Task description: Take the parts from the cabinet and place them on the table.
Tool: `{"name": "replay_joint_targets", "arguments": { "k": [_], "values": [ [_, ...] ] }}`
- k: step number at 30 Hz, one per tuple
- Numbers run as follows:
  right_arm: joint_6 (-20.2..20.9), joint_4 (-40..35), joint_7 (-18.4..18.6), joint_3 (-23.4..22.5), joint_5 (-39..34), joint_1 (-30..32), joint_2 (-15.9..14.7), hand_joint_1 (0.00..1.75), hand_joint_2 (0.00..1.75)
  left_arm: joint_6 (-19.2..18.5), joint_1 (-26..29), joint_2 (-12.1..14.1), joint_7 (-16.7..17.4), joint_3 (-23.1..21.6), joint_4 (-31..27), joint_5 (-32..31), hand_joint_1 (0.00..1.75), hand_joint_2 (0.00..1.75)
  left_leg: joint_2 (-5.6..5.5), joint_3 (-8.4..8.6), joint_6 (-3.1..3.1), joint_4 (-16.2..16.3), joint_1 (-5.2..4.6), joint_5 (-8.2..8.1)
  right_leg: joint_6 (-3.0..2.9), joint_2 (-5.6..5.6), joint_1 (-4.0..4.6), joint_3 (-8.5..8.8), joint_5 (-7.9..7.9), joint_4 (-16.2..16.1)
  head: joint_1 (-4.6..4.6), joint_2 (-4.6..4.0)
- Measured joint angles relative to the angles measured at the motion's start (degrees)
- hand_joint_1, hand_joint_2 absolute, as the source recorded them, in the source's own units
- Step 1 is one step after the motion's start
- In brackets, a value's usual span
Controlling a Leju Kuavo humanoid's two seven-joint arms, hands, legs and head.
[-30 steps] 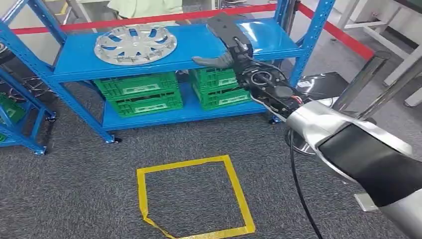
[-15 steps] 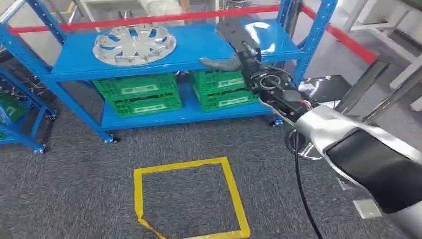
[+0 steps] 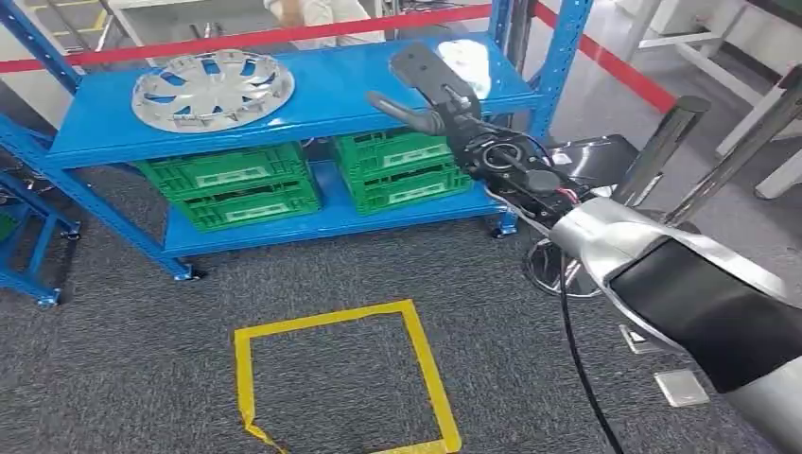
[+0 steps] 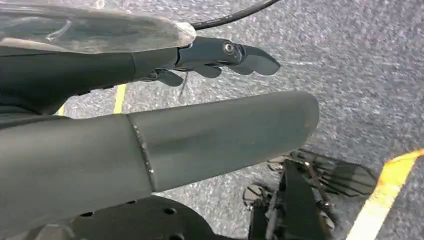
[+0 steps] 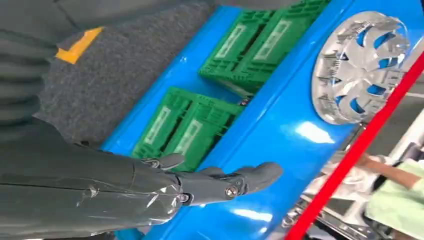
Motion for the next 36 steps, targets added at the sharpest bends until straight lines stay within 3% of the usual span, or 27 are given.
{"name": "replay_joint_targets", "arguments": {
  "k": [1,2,3,4,5,6,7,9,10,11,12,13,15,16,18,20,22,25,26,27,28,30,31,32,35,36],
  "values": [
    [0.10,0.00,-0.02,0.02,0.00,0.02,0.00,0.00,0.00,0.00,-0.01,0.00,-0.04,0.00,0.00,0.00,0.00,0.00,0.01,-0.55,0.01,0.97,-0.04,-0.33,-0.03,0.00,0.02,0.03,-0.03,0.00,-0.04,0.00],
    [0.61,0.00,-0.13,0.02,0.02,0.16,0.00,0.00,0.00,-0.13,-0.04,0.00,-0.06,0.02,0.00,-0.02,0.00,0.00,0.00,-3.39,0.11,5.77,-0.28,-1.79,-0.20,0.00,0.22,0.11,-0.12,0.00,-0.15,0.00],
    [1.44,0.00,-0.26,0.04,0.09,0.60,0.00,0.00,0.00,-0.31,0.01,-0.02,-0.09,0.02,0.00,-0.07,0.00,0.00,-0.01,-7.47,0.68,11.24,-0.77,-2.24,-0.63,0.00,0.76,0.37,-0.40,0.00,-0.22,0.00],
    [2.38,-0.02,-0.44,0.04,0.50,0.74,0.00,0.00,0.00,-0.35,0.08,-0.11,-0.09,0.00,0.00,-0.20,0.00,0.00,-0.03,-7.66,1.86,8.81,-1.46,0.77,-0.98,0.03,1.33,0.75,-0.63,-0.02,-0.24,0.00],
    [3.06,-0.24,-0.70,0.04,0.90,0.63,-0.02,0.00,0.00,-0.41,0.09,0.20,-0.13,0.00,0.04,-0.24,0.00,0.00,-0.16,-2.23,5.14,-5.32,-3.43,8.28,-1.44,0.13,1.84,1.35,-0.98,-0.21,-0.20,0.00],
    [3.52,-0.37,-0.74,0.04,1.14,0.64,-0.31,0.00,0.00,-0.50,-0.19,0.33,-0.24,0.00,0.11,-0.33,0.00,0.00,0.27,-1.35,5.14,-7.05,-4.05,7.34,-0.98,0.23,1.98,1.32,-1.40,-0.41,-0.09,0.00],
    [4.28,-0.68,-0.81,-0.04,1.57,0.53,-0.74,0.00,0.00,-0.59,0.07,0.20,-0.28,0.00,0.11,-0.39,0.00,0.00,0.46,0.82,5.40,-9.81,-3.27,7.80,-0.07,-0.38,2.23,0.65,-3.32,1.83,0.11,0.00],
    [4.50,-0.68,-0.81,-0.04,1.62,0.55,-0.85,0.00,0.00,-0.61,-0.05,0.11,-0.28,0.00,0.11,-0.39,0.00,0.00,0.53,1.04,5.57,-9.77,-3.26,7.65,0.27,-0.57,2.16,-3.69,-7.45,10.88,0.48,0.00],
    [4.61,-0.68,-0.79,-0.02,1.70,0.91,-0.85,0.00,0.00,-0.63,-0.09,0.04,-0.28,0.00,0.11,-0.39,0.00,0.00,0.54,1.12,5.65,-9.74,-3.25,7.52,0.43,-0.69,2.13,-5.69,-8.58,14.65,0.44,0.00],
    [4.72,-0.68,-0.76,-0.02,1.86,1.18,-0.94,0.00,0.00,-0.68,-0.09,0.00,-0.28,0.00,0.11,-0.39,0.00,0.00,0.52,1.15,5.71,-9.62,-3.20,7.40,0.54,-0.77,2.10,-6.73,-8.46,16.16,0.63,0.00],
    [5.18,-0.68,-0.74,-0.02,2.29,1.25,-1.07,0.00,0.00,-0.68,-0.04,-0.06,-0.28,0.00,0.11,-0.37,0.00,0.00,0.43,1.21,5.58,-9.41,-3.13,7.21,0.63,-0.84,2.03,-6.48,-6.99,14.99,0.90,0.00],
    [5.44,-0.68,-0.72,-0.04,2.66,1.22,-1.07,0.00,0.00,-0.70,0.09,-0.15,-0.28,0.00,0.11,-0.31,0.00,0.00,0.39,1.26,5.40,-9.13,-3.06,6.95,0.65,-0.92,1.97,-5.12,-4.63,11.58,1.05,0.00],
    [5.79,-0.68,-0.72,-0.04,3.17,1.07,-1.07,0.00,0.00,-0.83,0.14,-0.26,-0.28,0.00,0.11,-0.20,0.00,0.00,0.35,1.39,4.93,-8.08,-2.91,6.14,0.78,-1.08,1.73,-0.55,0.73,1.16,1.57,0.00],
    [5.90,-0.68,-0.74,-0.02,3.34,1.05,-1.07,0.00,0.00,-0.85,0.09,-0.20,-0.28,0.02,0.13,-0.20,0.00,0.00,0.27,1.17,4.56,-7.75,-3.16,5.83,0.91,-1.00,1.89,0.11,-0.67,0.11,1.55,0.00],
    [6.40,-0.70,-0.59,-0.02,3.76,1.05,-1.07,0.00,0.00,-0.85,-0.17,-0.20,-0.28,0.00,0.13,-0.20,0.00,0.00,0.20,0.65,4.07,-7.19,-3.17,5.91,-0.46,-0.69,2.08,0.62,-0.54,-0.44,1.23,0.00],
    [6.51,-0.70,-0.57,-0.02,4.20,0.96,-1.07,0.00,0.00,-0.85,-0.08,-0.22,-0.28,0.00,0.13,-0.17,0.00,0.00,0.12,0.70,3.66,-7.34,-3.20,5.99,-1.09,-0.64,2.11,0.67,-0.41,-0.65,1.07,0.00],
    [6.58,-0.70,-0.59,-0.07,4.28,0.80,-1.07,0.00,0.00,-0.85,0.05,-0.20,-0.28,0.00,0.13,-0.15,0.00,0.00,0.12,-0.09,2.90,-4.99,-3.05,4.45,-1.66,-0.65,1.61,1.39,-0.26,-1.09,0.83,0.00],
    [7.02,-0.72,-0.48,0.02,4.54,0.92,-1.07,0.00,0.00,-0.85,-0.05,-0.20,-0.28,0.00,0.13,-0.13,0.00,0.00,0.11,-7.40,1.85,8.61,-2.48,-0.41,-2.11,-0.64,1.65,1.49,-0.46,-1.08,0.00,0.00],
    [7.15,-0.72,-0.39,0.04,4.63,0.99,-1.07,0.00,0.00,-0.85,-0.02,-0.22,-0.28,0.00,0.13,-0.09,0.00,0.00,0.12,-9.23,1.75,10.99,-2.41,-0.46,-2.17,-0.61,1.64,1.53,-0.56,-1.08,0.00,0.00],
    [7.43,-0.72,-0.31,0.04,4.74,0.99,-1.07,0.00,0.00,-0.85,0.02,-0.26,-0.28,0.00,0.13,-0.02,0.00,0.00,0.12,-9.58,1.82,10.57,-2.38,0.65,-2.20,-0.56,1.63,1.66,-0.66,-1.08,-0.02,0.00],
    [7.58,-0.72,-0.28,0.04,4.90,0.98,-1.07,0.00,0.00,-0.85,0.03,-0.28,-0.28,0.00,0.13,0.02,0.00,0.00,0.12,-8.69,2.01,7.77,-2.38,2.78,-2.15,-0.53,1.62,1.86,-0.83,-1.08,-0.06,0.00],
    [7.82,-0.72,-0.24,0.04,5.31,0.91,-1.05,0.00,0.00,-0.85,0.02,-0.17,-0.28,0.00,0.13,0.11,0.00,0.00,0.10,-3.80,2.76,-3.18,-2.47,8.46,-1.94,-0.52,1.64,2.58,-1.30,-1.13,-0.09,0.00],
    [8.06,-0.72,-0.24,0.04,5.59,0.86,-1.05,0.00,0.00,-0.85,0.03,-0.11,-0.28,0.00,0.13,0.15,0.00,0.00,0.10,-2.21,3.20,-6.84,-2.60,9.13,-1.79,-0.54,1.62,2.74,-1.49,-1.20,-0.11,0.00],
    [8.26,-0.72,-0.22,0.04,5.86,0.76,-1.05,0.00,0.00,-0.85,-0.03,-0.04,-0.28,0.00,0.13,0.24,0.00,0.00,0.13,-1.52,3.40,-7.73,-3.05,8.26,-1.38,-0.43,2.00,2.67,-1.81,-1.16,-0.22,0.00],
    [8.59,-0.72,-0.13,0.04,6.27,0.76,-1.05,0.00,0.00,-0.85,-0.06,-0.07,-0.28,0.00,0.13,0.24,0.00,0.00,0.06,-1.37,4.10,-7.76,-3.30,7.79,-0.61,-0.47,1.76,3.25,-2.15,-1.90,-0.04,0.00],
    [8.65,-0.72,-0.13,0.04,6.36,0.73,-1.05,0.00,0.00,-0.85,-0.04,-0.11,-0.28,0.00,0.13,0.24,0.00,0.00,0.07,-0.70,4.44,-8.58,-2.69,8.06,-0.19,-0.57,1.95,3.36,-2.45,-1.77,0.09,0.00]
  ]
}}
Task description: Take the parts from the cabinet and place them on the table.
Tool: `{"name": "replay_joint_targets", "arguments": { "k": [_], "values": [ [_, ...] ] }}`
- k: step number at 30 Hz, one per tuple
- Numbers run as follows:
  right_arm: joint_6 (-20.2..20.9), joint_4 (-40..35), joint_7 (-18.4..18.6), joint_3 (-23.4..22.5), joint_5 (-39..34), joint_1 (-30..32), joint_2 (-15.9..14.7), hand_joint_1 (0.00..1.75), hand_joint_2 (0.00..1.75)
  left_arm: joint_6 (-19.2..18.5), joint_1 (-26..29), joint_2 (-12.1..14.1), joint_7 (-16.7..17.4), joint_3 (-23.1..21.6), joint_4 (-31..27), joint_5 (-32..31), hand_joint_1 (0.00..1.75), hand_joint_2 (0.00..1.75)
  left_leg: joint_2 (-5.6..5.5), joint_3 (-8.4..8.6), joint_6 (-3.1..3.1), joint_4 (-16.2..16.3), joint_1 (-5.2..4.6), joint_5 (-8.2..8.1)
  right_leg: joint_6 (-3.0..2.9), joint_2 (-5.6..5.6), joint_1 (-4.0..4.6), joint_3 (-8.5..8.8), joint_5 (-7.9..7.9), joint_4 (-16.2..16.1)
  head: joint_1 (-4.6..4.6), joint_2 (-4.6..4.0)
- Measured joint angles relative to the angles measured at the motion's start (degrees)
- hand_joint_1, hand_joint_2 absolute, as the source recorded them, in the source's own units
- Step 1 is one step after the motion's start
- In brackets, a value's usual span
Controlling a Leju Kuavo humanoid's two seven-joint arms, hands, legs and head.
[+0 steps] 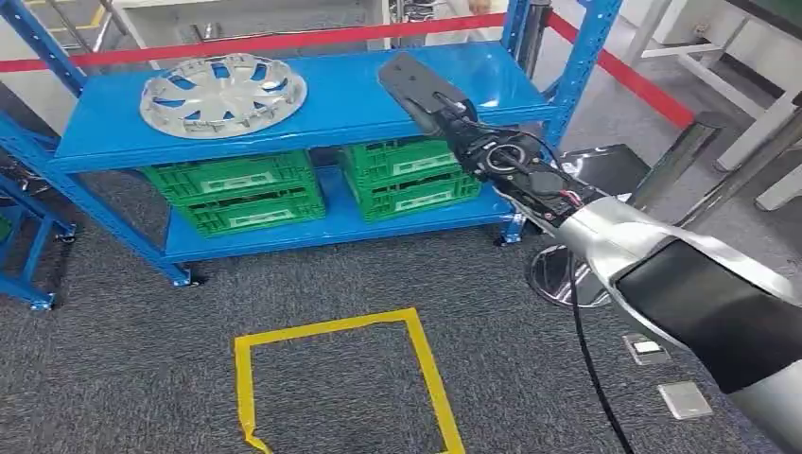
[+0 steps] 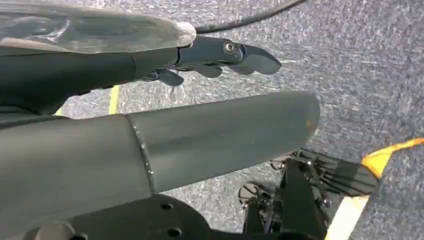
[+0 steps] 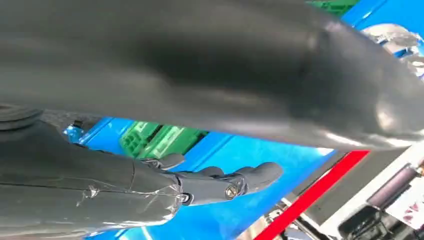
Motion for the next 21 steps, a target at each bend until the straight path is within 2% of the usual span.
{"name": "replay_joint_targets", "arguments": {
  "k": [1,2,4,5,6,7,9,10,11,12,13,14,15,16,17,19,20,21],
  "values": [
    [0.02,0.00,0.00,0.00,0.07,-0.02,0.00,0.00,0.00,0.00,0.08,-0.11,0.00,0.00,0.00,0.00,0.00,0.00,-0.03,0.46,0.14,-0.34,-0.03,-0.08,0.17,-0.27,-0.16,-0.18,-0.70,1.51,0.24,0.00],
    [0.07,0.00,-0.02,0.00,0.24,-0.19,0.00,0.00,0.00,0.00,0.08,-0.11,0.00,0.00,0.00,0.00,0.00,0.00,0.01,0.69,0.52,-0.40,-0.04,-0.32,0.27,-0.31,-0.11,-1.90,-2.65,5.23,0.55,0.00],
    [0.22,0.00,-0.02,0.13,0.48,0.11,0.00,0.00,0.00,-0.02,0.01,-0.09,0.00,0.00,0.00,0.00,0.00,0.00,0.04,1.10,1.00,-0.38,-0.18,-0.66,0.40,-0.33,-0.13,-6.91,-6.33,14.63,0.85,0.00],
    [0.24,0.00,0.02,0.31,0.61,0.34,0.00,0.00,0.00,-0.09,-0.03,-0.11,0.00,0.00,0.00,0.00,0.00,0.00,0.02,1.28,1.17,-0.35,-0.20,-0.88,0.50,-0.33,-0.18,-8.83,-7.03,17.82,0.83,0.00],
    [0.24,0.04,0.04,0.42,0.66,0.52,0.00,0.00,0.00,-0.11,-0.01,-0.11,0.00,0.00,0.00,0.00,0.00,0.00,-0.13,1.52,1.16,-0.29,-0.21,-1.10,0.56,-0.33,-0.20,-9.64,-6.26,18.45,0.96,0.00],
    [0.24,0.07,0.09,0.48,0.72,0.53,0.00,0.00,0.00,-0.11,0.07,-0.15,0.00,0.00,0.00,0.00,0.00,0.00,-0.33,1.85,1.09,-0.17,-0.21,-1.39,0.55,-0.34,-0.21,-9.11,-3.88,16.16,1.27,0.00],
    [0.26,0.04,0.07,0.50,0.90,0.20,0.00,0.00,0.00,-0.11,0.22,-0.31,0.00,0.00,0.00,0.00,0.00,0.00,-0.52,2.52,0.79,0.25,-0.21,-2.05,0.20,-0.34,-0.20,-5.60,1.98,6.86,1.75,0.00],
    [0.31,0.04,0.07,0.50,0.94,0.11,0.00,0.00,0.00,-0.11,0.19,-0.37,0.00,0.00,0.00,0.00,0.00,0.00,-0.64,2.62,0.54,0.54,-0.21,-2.46,-0.01,-0.29,-0.19,-3.90,4.00,2.29,1.88,0.00],
    [0.33,0.04,0.00,0.50,1.07,0.04,0.00,0.00,0.00,-0.11,0.02,-0.39,0.00,-0.02,0.00,-0.04,0.00,0.00,-0.77,2.38,0.16,1.19,-0.65,-2.81,0.05,-0.11,0.03,-3.07,3.11,1.09,1.66,0.00],
    [0.37,0.04,0.09,0.50,1.11,0.02,0.00,0.00,0.00,-0.11,-0.04,-0.37,0.00,-0.02,0.00,-0.04,0.00,0.00,-0.92,2.18,0.09,1.21,-0.50,-2.79,-0.31,-0.05,-0.01,-2.94,2.84,0.80,1.53,0.00],
    [0.48,0.04,0.11,0.50,1.20,0.11,0.00,0.00,0.00,-0.11,-0.05,-0.37,0.00,-0.02,0.00,-0.07,0.00,0.00,-0.94,2.24,-0.17,1.11,-0.31,-2.78,-0.43,-0.03,0.18,-2.94,2.85,0.70,1.42,0.00],
    [0.52,0.04,0.13,0.50,1.27,0.08,0.00,0.00,0.00,-0.11,0.03,-0.37,0.00,-0.02,0.00,-0.07,0.00,0.00,-1.00,2.32,-0.51,0.87,-0.30,-2.87,-0.84,-0.03,0.31,-2.92,2.63,0.65,1.33,0.00],
    [0.57,0.02,0.13,0.50,1.27,-0.06,0.04,0.00,0.00,-0.11,0.00,-0.33,0.00,-0.02,0.00,-0.07,0.00,0.00,-1.03,2.43,-0.80,0.98,-0.43,-3.04,-1.22,-0.05,-0.10,-2.47,2.87,0.17,1.24,0.00],
    [0.57,-0.15,0.11,0.48,1.27,-0.10,0.13,0.00,0.00,-0.11,0.11,-0.28,0.00,-0.02,0.00,-0.07,0.00,0.00,-0.87,2.24,-1.15,1.87,-0.24,-3.44,-1.33,-0.15,-0.30,-2.03,2.93,-0.07,1.29,0.00],
    [0.57,-0.13,0.09,0.46,1.29,-0.24,0.15,0.00,0.00,-0.11,0.07,-0.31,0.00,-0.02,0.00,-0.13,0.00,0.00,-0.56,0.71,-1.75,4.90,-0.18,-4.88,-1.54,-0.30,-0.37,-1.87,2.79,-0.16,0.72,0.00],
    [0.66,-0.15,0.07,0.50,1.38,-0.22,0.20,0.00,0.00,-0.11,0.04,-0.31,0.00,-0.02,0.00,-0.15,0.00,0.00,-0.39,-4.43,-2.52,14.20,0.41,-8.35,-1.86,-0.36,-0.37,-1.69,2.58,-0.16,0.33,0.00],
    [0.72,-0.13,0.09,0.55,1.42,-0.05,0.24,0.00,0.00,-0.11,0.07,-0.31,0.00,-0.02,0.00,-0.15,0.00,0.00,-0.36,-6.85,-2.73,17.97,0.57,-9.28,-1.87,-0.37,-0.37,-1.57,2.40,-0.16,0.22,0.00],
    [0.72,-0.13,0.09,0.55,1.44,0.14,0.26,0.00,0.00,-0.11,0.08,-0.33,0.00,-0.02,0.00,-0.15,0.00,0.00,-0.34,-8.38,-2.87,19.53,0.73,-8.81,-1.81,-0.38,-0.42,-1.35,2.20,-0.16,0.09,0.00]
  ]
}}
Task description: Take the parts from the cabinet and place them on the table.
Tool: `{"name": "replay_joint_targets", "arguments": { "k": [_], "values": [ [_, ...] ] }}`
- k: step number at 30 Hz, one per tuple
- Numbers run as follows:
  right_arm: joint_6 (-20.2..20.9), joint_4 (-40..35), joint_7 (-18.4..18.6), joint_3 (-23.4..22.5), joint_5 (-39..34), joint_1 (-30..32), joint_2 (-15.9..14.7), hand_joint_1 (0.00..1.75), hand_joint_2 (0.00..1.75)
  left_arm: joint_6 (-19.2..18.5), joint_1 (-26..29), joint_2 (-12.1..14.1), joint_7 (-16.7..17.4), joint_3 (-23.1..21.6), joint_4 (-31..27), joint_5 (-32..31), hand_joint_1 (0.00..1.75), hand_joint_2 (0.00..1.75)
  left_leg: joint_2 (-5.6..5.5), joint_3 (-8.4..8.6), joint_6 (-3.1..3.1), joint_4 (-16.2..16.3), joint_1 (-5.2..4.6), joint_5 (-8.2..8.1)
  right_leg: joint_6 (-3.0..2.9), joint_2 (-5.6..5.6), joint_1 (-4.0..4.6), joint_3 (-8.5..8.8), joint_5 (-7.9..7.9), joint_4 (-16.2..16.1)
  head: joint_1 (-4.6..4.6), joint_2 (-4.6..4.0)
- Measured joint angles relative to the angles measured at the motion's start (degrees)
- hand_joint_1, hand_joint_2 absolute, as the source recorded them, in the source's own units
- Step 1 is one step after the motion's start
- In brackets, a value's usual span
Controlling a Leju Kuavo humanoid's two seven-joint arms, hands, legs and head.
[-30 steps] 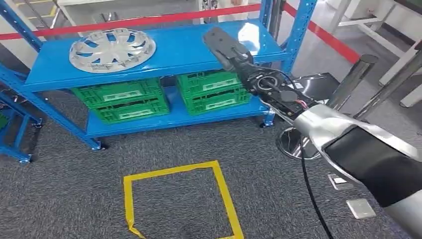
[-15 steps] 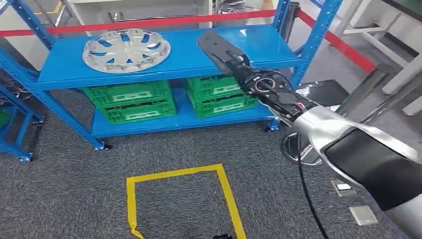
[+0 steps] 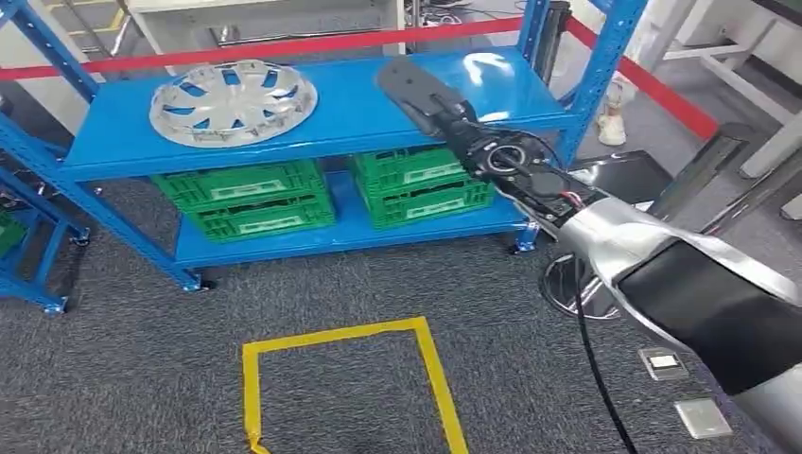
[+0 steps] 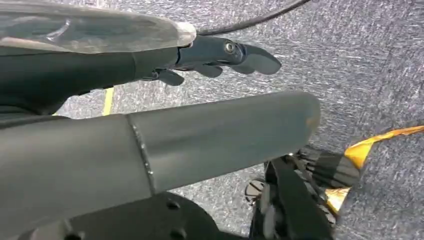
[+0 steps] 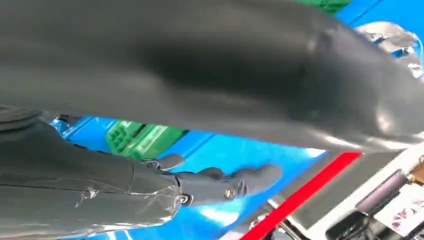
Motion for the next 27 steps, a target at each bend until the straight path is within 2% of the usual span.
{"name": "replay_joint_targets", "arguments": {
  "k": [1,2,4,5,6,8,9,10,11,12,13,14,15,16,17,18,19,20,21,22,23,24,25,26,27],
  "values": [
    [0.00,0.00,0.04,0.00,0.00,0.04,0.00,0.00,0.00,0.00,0.01,0.00,-0.02,0.00,0.00,0.00,0.00,0.00,0.03,0.19,-0.03,-1.68,0.09,1.85,0.10,-0.05,-0.08,0.30,-0.27,0.00,0.00,0.00],
    [0.00,0.00,0.07,0.00,0.07,0.01,0.00,0.00,0.00,0.00,0.01,0.02,0.00,0.00,0.00,0.00,0.00,0.00,0.10,1.65,0.06,-5.51,0.14,4.37,0.25,-0.09,-0.14,0.67,-0.50,0.00,-0.07,0.00],
    [0.00,-0.02,0.07,-0.04,0.17,-0.06,0.07,0.00,0.00,0.00,0.02,0.13,-0.02,0.00,0.00,0.00,0.00,0.00,0.72,6.58,0.42,-16.11,0.11,9.53,0.63,-0.34,-0.32,1.68,-1.22,-0.01,-0.17,0.00],
    [0.00,-0.02,0.07,-0.04,0.30,-0.15,0.07,0.00,0.00,0.00,-0.04,0.13,-0.02,0.00,0.00,0.00,0.00,0.00,1.57,7.77,0.64,-18.76,-0.26,9.29,1.09,-0.36,0.04,1.86,-1.61,0.02,-0.39,0.00],
    [0.00,-0.02,0.09,-0.04,0.42,-0.31,0.07,0.00,0.00,0.02,-0.19,0.20,-0.04,-0.02,0.00,0.00,0.00,0.00,1.04,7.81,1.20,-18.82,-0.47,9.09,1.39,-0.31,0.11,1.89,-1.89,-0.01,-0.39,0.00],
    [0.00,-0.07,0.11,-0.04,0.59,-0.35,0.09,0.00,0.00,0.00,-0.20,0.17,-0.04,-0.02,0.00,0.00,0.00,0.00,0.70,7.88,1.82,-18.69,-0.73,8.51,2.02,-0.57,0.13,2.51,-2.30,-0.63,-0.15,0.00],
    [0.02,-0.09,0.15,-0.04,0.68,-0.41,0.13,0.00,0.00,0.00,-0.20,0.17,-0.04,-0.02,0.00,0.00,0.00,0.00,0.50,8.24,2.21,-19.06,-0.65,8.53,2.37,-0.77,0.15,2.80,-2.55,-0.90,-0.13,0.00],
    [0.02,-0.13,0.22,-0.07,0.79,-0.44,0.13,0.00,0.00,0.00,-0.09,0.13,-0.04,-0.02,0.00,0.00,0.00,0.00,0.08,8.98,2.53,-19.68,-0.09,8.67,2.66,-0.79,-0.16,3.03,-2.98,-0.41,0.07,0.00],
    [0.02,-0.13,0.24,-0.07,0.96,-0.66,0.13,0.00,0.00,0.00,-0.04,0.09,-0.09,-0.02,0.00,0.00,0.00,0.00,-0.07,9.34,2.83,-19.91,-0.26,8.47,2.72,-0.69,0.02,2.18,-4.27,2.21,0.46,0.00],
    [0.04,-0.13,0.26,-0.07,1.03,-0.87,0.13,0.00,0.00,0.00,-0.04,0.09,-0.09,-0.02,0.00,0.00,0.00,0.00,-0.17,9.50,3.31,-19.90,-0.35,8.26,2.70,-0.65,0.01,0.02,-6.24,6.46,0.72,0.00],
    [0.11,-0.09,0.28,-0.04,1.07,-0.78,0.13,0.00,0.00,0.00,-0.06,0.11,-0.11,-0.02,0.00,0.00,0.00,0.00,-0.33,9.72,3.49,-19.90,-0.42,8.13,2.69,-0.65,0.17,-2.61,-8.09,11.38,0.94,0.00],
    [0.24,-0.07,0.31,0.02,1.22,-0.49,0.15,0.00,0.00,0.00,-0.08,0.11,-0.15,-0.04,0.02,0.00,0.00,0.00,-0.72,9.91,3.67,-19.87,-0.53,7.92,2.72,-0.64,0.21,-5.27,-9.34,15.84,1.01,0.00],
    [0.26,-0.04,0.39,0.04,1.29,-0.11,0.13,0.00,0.00,0.00,-0.13,0.11,-0.22,-0.07,0.02,-0.02,0.00,0.00,-1.22,10.13,3.81,-19.85,-0.62,7.74,2.74,-0.64,0.19,-7.07,-9.31,18.18,0.98,0.00],
    [0.30,-0.02,0.44,0.04,1.51,0.12,0.13,0.00,0.00,0.00,-0.11,0.09,-0.30,-0.09,0.02,-0.07,0.00,0.00,-1.82,10.43,3.81,-19.83,-0.65,7.54,2.67,-0.63,0.20,-7.30,-7.86,17.43,1.09,0.00],
    [0.37,0.00,0.46,0.04,1.64,0.12,0.13,0.00,0.00,0.00,-0.04,0.09,-0.39,-0.13,0.02,-0.07,0.00,0.00,-2.48,10.75,3.70,-19.78,-0.73,7.32,2.44,-0.53,0.22,-6.40,-5.30,14.19,1.38,0.00],
    [0.39,0.00,0.44,-0.02,1.73,-0.02,0.13,0.00,0.00,0.00,0.07,0.04,-0.42,-0.18,0.02,-0.07,0.00,0.00,-3.04,11.07,3.58,-19.68,-0.76,7.12,2.15,-0.29,0.23,-4.77,-2.39,9.60,1.62,0.00],
    [0.42,0.00,0.44,-0.04,1.81,-0.16,0.13,0.00,0.00,-0.04,0.12,0.00,-0.46,-0.17,0.02,-0.09,0.00,0.00,-3.54,11.39,3.42,-19.59,-0.79,6.85,1.78,0.78,0.29,-2.71,0.53,4.29,1.79,0.00],
    [0.42,0.00,0.44,-0.07,1.86,-0.23,0.13,0.00,0.00,-0.07,0.12,-0.19,-0.55,-0.20,0.02,-0.09,0.00,0.00,-3.92,11.31,3.27,-19.54,-0.72,6.64,1.38,3.16,0.25,-1.60,1.64,0.91,1.97,0.00],
    [0.55,-0.04,0.46,-0.04,1.90,-0.30,0.13,0.00,0.00,-0.09,-0.11,-0.15,-0.61,-0.24,0.02,-0.11,0.00,0.00,-4.48,11.08,2.90,-19.02,-1.03,6.35,1.43,3.18,0.06,-0.79,0.94,-0.44,1.45,0.00],
    [0.59,-0.04,0.55,-0.04,1.90,-0.25,0.15,0.00,0.00,-0.11,-0.15,-0.13,-0.66,-0.24,0.02,-0.11,0.00,0.00,-4.96,11.01,2.67,-19.18,-0.69,6.41,1.41,2.69,0.38,-0.77,0.94,-0.32,1.18,0.00],
    [0.59,-0.04,0.52,-0.04,1.92,-0.30,0.15,0.00,0.00,-0.18,-0.06,-0.15,-0.68,-0.26,0.02,-0.11,0.00,0.00,-5.39,10.98,2.37,-19.31,-0.45,6.41,1.19,2.29,0.68,-0.70,0.79,-0.27,1.20,0.00],
    [0.61,-0.07,0.48,-0.05,1.99,-0.46,0.15,0.00,0.00,-0.18,0.05,-0.13,-0.68,-0.26,0.02,-0.09,0.00,0.00,-5.91,11.03,1.88,-19.53,-0.54,6.36,0.76,1.79,0.57,-0.39,0.76,-0.55,1.27,0.00],
    [0.65,-0.24,0.52,-0.05,2.10,-0.54,0.56,0.00,0.00,-0.15,0.22,0.09,-0.68,-0.31,0.02,-0.07,0.00,0.00,-5.23,11.13,1.86,-19.28,-0.55,6.33,0.56,1.09,0.05,0.28,1.06,-1.26,1.45,0.00],
    [0.72,-0.42,0.52,-0.11,2.23,-0.62,0.66,0.00,0.00,-0.15,0.27,-0.04,-0.74,-0.31,0.02,-0.09,0.00,0.00,-2.72,10.48,1.32,-17.56,-0.68,5.55,0.40,0.78,0.01,0.77,1.00,-1.56,0.91,0.00],
    [0.70,-0.39,0.70,-0.15,2.23,-0.83,0.63,0.00,0.00,-0.15,0.16,-0.07,-0.74,-0.31,0.02,-0.09,0.00,0.00,-1.46,8.53,1.05,-13.86,-0.49,3.87,-0.06,0.17,0.01,0.99,0.78,-1.58,0.42,0.00]
  ]
}}
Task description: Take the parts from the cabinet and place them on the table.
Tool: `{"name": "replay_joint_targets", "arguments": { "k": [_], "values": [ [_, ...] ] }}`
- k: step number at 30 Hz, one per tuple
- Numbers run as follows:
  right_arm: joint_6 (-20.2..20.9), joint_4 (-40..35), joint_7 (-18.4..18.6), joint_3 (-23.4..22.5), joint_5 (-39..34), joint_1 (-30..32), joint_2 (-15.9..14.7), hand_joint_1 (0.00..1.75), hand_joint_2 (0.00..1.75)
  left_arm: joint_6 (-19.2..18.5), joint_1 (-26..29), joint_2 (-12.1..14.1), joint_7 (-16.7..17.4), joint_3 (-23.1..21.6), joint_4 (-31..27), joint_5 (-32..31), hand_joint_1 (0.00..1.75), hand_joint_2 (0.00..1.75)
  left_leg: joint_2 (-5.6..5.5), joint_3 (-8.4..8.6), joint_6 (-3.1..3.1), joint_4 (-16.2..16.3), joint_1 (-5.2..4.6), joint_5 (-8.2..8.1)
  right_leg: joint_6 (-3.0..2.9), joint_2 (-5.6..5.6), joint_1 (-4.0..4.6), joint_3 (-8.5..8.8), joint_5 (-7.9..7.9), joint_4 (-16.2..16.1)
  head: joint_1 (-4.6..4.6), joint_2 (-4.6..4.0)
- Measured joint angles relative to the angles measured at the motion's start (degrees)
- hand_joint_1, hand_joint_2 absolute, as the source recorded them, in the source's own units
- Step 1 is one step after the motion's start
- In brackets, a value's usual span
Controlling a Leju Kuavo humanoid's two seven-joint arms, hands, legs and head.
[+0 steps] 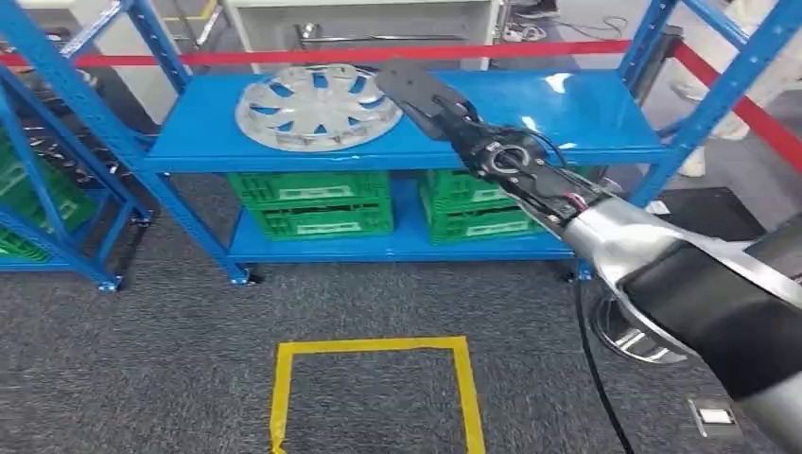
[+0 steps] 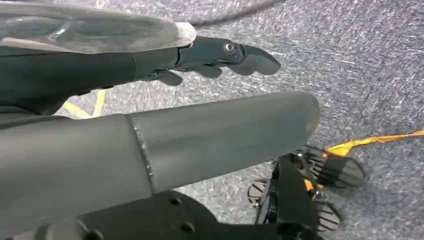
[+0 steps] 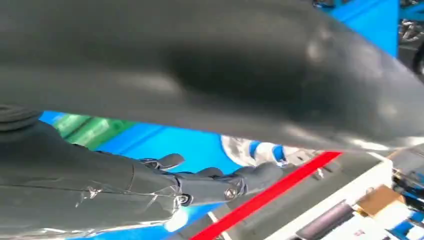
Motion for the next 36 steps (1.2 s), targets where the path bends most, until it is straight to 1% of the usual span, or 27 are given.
{"name": "replay_joint_targets", "arguments": {
  "k": [2,3,4,5,7,8,9,10,11,13,14,15,17,18,19,20,23,24,25,27,29,30,31,33,34,35,36],
  "values": [
    [0.09,-0.02,0.07,0.09,0.04,0.02,0.00,0.00,0.00,0.00,-0.06,0.02,-0.02,0.00,0.00,0.00,0.00,0.00,0.98,-5.60,-0.69,9.69,0.49,-3.19,-0.11,-1.01,0.06,0.47,-0.43,0.00,-0.24,0.00],
    [0.13,-0.02,0.07,0.11,0.07,0.18,0.02,0.00,0.00,0.00,-0.05,0.02,-0.02,0.00,0.02,0.00,0.00,0.00,1.15,-7.84,-0.95,12.79,0.67,-3.59,-0.03,-1.51,0.03,0.76,-0.79,0.00,-0.39,0.00],
    [0.15,-0.02,0.11,0.11,0.07,0.32,0.02,0.00,0.00,0.00,-0.03,0.02,-0.02,0.00,0.00,0.00,0.00,0.00,1.35,-8.82,-1.13,13.26,0.82,-2.84,0.09,-2.01,-0.01,1.10,-1.10,0.01,-0.48,0.00],
    [0.15,-0.02,0.13,0.11,0.09,0.41,0.02,0.00,0.00,0.00,0.00,0.02,-0.02,0.00,0.00,0.00,0.00,0.00,1.58,-8.37,-1.21,11.03,0.94,-0.92,0.26,-2.49,-0.10,1.54,-1.49,0.01,-0.50,0.00],
    [0.13,-0.11,0.13,0.09,0.28,0.38,0.02,0.00,0.00,0.00,0.06,0.17,-0.02,0.00,0.02,0.07,0.00,0.00,2.47,-4.13,-1.31,1.00,1.14,4.93,0.77,-3.15,-0.35,2.64,-2.35,0.04,-0.53,0.00],
    [0.04,-0.22,0.13,0.07,0.44,0.32,0.04,0.00,0.00,0.02,0.06,0.17,-0.02,0.00,0.02,0.11,0.00,0.00,3.98,-1.92,-1.17,-3.77,1.12,6.98,1.19,-3.65,-0.26,3.07,-2.84,0.04,-0.70,-0.02],
    [-0.24,-0.24,0.13,0.02,0.48,0.21,0.02,0.00,0.00,0.04,-0.08,0.20,-0.02,0.00,0.02,0.15,0.00,0.00,4.84,-1.00,-1.11,-5.89,0.73,6.54,1.64,-3.77,0.13,3.08,-3.51,0.23,-1.18,0.00],
    [-0.65,-0.24,0.22,-0.07,0.52,0.09,0.02,0.00,0.00,0.07,-0.07,0.28,-0.02,-0.02,0.02,0.26,0.00,0.00,3.84,-1.03,-0.48,-5.46,0.77,6.27,1.96,-3.85,0.17,3.44,-3.77,-0.02,-0.53,0.00],
    [-1.03,-0.28,0.20,-0.09,0.50,0.05,0.04,0.00,0.00,0.09,-0.01,0.28,-0.02,-0.02,0.02,0.26,0.00,0.00,3.70,-1.10,-0.19,-5.22,0.54,5.78,2.32,-4.00,0.06,3.76,-4.05,-0.10,-0.18,0.00],
    [-1.66,-0.72,0.22,-0.15,0.37,0.10,0.35,0.00,0.00,0.11,-0.07,0.33,-0.02,-0.02,0.02,0.28,0.00,0.00,3.22,-0.54,0.63,-5.44,0.48,5.22,3.18,-4.36,-0.04,4.61,-4.76,-0.57,-0.35,0.00],
    [-2.10,-0.79,0.17,-0.52,0.33,0.16,0.35,0.00,0.00,0.13,0.04,0.28,-0.02,-0.02,0.02,0.42,0.00,0.00,2.96,0.00,0.87,-5.77,0.68,5.15,3.30,-3.03,-0.33,4.47,-5.46,0.75,0.13,0.00],
    [-2.47,-0.81,0.15,-0.92,0.31,0.09,0.35,0.00,0.00,0.13,0.01,0.26,-0.02,-0.04,0.02,0.46,0.00,0.00,2.89,0.31,1.29,-5.86,0.59,4.79,3.24,-1.97,-0.39,2.78,-7.06,4.32,0.44,0.00],
    [-2.73,-0.94,0.13,-1.01,0.24,0.49,0.33,0.00,0.00,0.13,-0.25,0.24,-0.02,-0.04,0.02,0.46,0.00,0.00,2.55,0.93,2.08,-5.84,0.40,4.24,3.22,-1.24,-0.25,-3.12,-10.67,14.63,0.72,0.00],
    [-2.89,-0.94,0.13,-1.12,0.22,0.98,0.22,0.00,0.00,0.13,-0.26,0.26,-0.02,-0.04,0.02,0.46,0.00,0.00,2.22,1.30,2.23,-5.84,0.25,3.90,3.25,-1.04,-0.19,-5.76,-11.23,18.55,0.94,0.00],
    [-2.91,-0.94,0.13,-1.29,0.22,1.54,0.13,0.00,0.00,0.13,-0.23,0.26,-0.02,-0.04,0.02,0.46,0.00,0.00,1.87,1.81,2.29,-5.83,0.12,3.51,3.22,-0.98,-0.20,-7.52,-10.38,19.97,1.14,0.00],
    [-3.04,-0.96,0.11,-1.40,0.20,1.89,0.11,0.00,0.00,0.13,-0.18,0.26,-0.02,-0.04,0.02,0.46,0.00,0.00,1.48,2.37,2.26,-5.82,0.05,3.15,3.11,-0.97,-0.20,-7.79,-8.32,18.60,1.22,0.00],
    [-3.65,-1.09,0.00,-1.73,0.17,1.92,0.09,0.00,0.00,0.13,-0.07,0.22,-0.02,-0.04,0.02,0.46,0.00,0.00,0.70,4.14,1.86,-5.71,-0.06,1.77,2.08,-0.75,0.10,-4.19,1.72,4.78,1.64,0.00],
    [-3.89,-1.07,-0.02,-1.86,0.17,1.89,0.04,0.00,0.00,0.13,-0.15,0.04,-0.02,-0.07,0.02,0.44,0.00,0.00,0.47,4.31,1.53,-5.36,-0.32,1.37,1.83,-0.42,0.43,-3.55,2.10,2.98,1.47,0.00],
    [-4.07,-1.14,0.07,-1.95,0.15,1.80,0.02,0.00,0.00,0.13,-0.31,0.07,-0.02,-0.07,0.02,0.44,0.00,0.00,0.17,4.01,1.26,-5.14,-0.37,1.14,1.86,-0.45,0.41,-2.63,1.00,1.16,1.38,0.00],
    [-4.72,-1.20,0.07,-2.18,0.15,2.01,0.02,0.00,0.00,0.13,-0.09,0.07,-0.02,-0.09,0.02,0.46,0.00,0.00,0.23,4.07,0.71,-5.55,-0.05,0.98,1.56,-0.45,0.74,-2.77,0.77,1.52,1.18,0.00],
    [-5.33,-1.71,0.04,-2.43,0.13,1.96,0.09,0.00,0.00,0.17,-0.08,0.24,0.00,-0.13,0.02,0.46,0.00,0.00,0.54,4.12,0.12,-4.99,0.07,0.46,1.20,-0.45,0.04,-1.69,0.91,0.60,0.99,0.00],
    [-5.73,-1.95,-0.09,-2.62,0.04,1.82,0.05,0.00,0.00,0.17,-0.14,0.20,0.00,-0.13,0.02,0.44,0.00,0.00,0.97,3.03,-0.30,-2.45,-0.01,-0.56,0.85,-0.54,0.01,-1.31,0.68,0.41,0.35,0.00],
    [-6.05,-1.94,-0.02,-2.86,-0.02,1.79,0.00,0.00,0.00,0.15,-0.19,0.20,0.00,-0.13,0.02,0.44,0.00,0.00,1.18,0.77,-0.53,1.68,0.15,-2.26,0.57,-0.71,0.03,-1.10,0.50,0.40,0.19,0.00],
    [-7.19,-1.99,0.04,-2.91,-0.13,2.10,0.00,0.00,0.00,0.20,-0.12,0.17,0.02,-0.13,0.02,0.46,0.00,0.00,1.33,-4.95,-1.03,11.01,0.50,-4.97,0.35,-0.68,0.09,-0.67,0.00,0.40,-0.04,0.00],
    [-8.13,-2.01,0.09,-2.97,-0.24,2.45,0.00,0.00,0.00,0.26,-0.09,0.17,0.04,-0.13,0.02,0.46,0.00,0.00,1.35,-7.01,-1.21,13.45,0.62,-4.95,0.39,-0.63,0.07,-0.35,-0.31,0.41,-0.15,0.00],
    [-9.36,-2.01,0.09,-3.15,-0.44,2.89,0.00,0.00,0.00,0.28,-0.10,0.17,0.04,-0.13,0.02,0.48,0.00,0.00,1.41,-7.71,-1.31,13.05,0.73,-3.50,0.51,-0.58,0.00,0.16,-0.70,0.41,-0.31,0.00],
    [-10.82,-2.01,0.09,-3.43,-0.59,3.21,0.00,0.00,0.00,0.35,-0.09,0.20,0.04,-0.13,0.02,0.63,0.00,0.00,1.47,-6.85,-1.35,9.69,0.86,-0.65,0.75,-0.57,-0.13,0.82,-1.21,0.42,-0.37,0.00]
  ]
}}
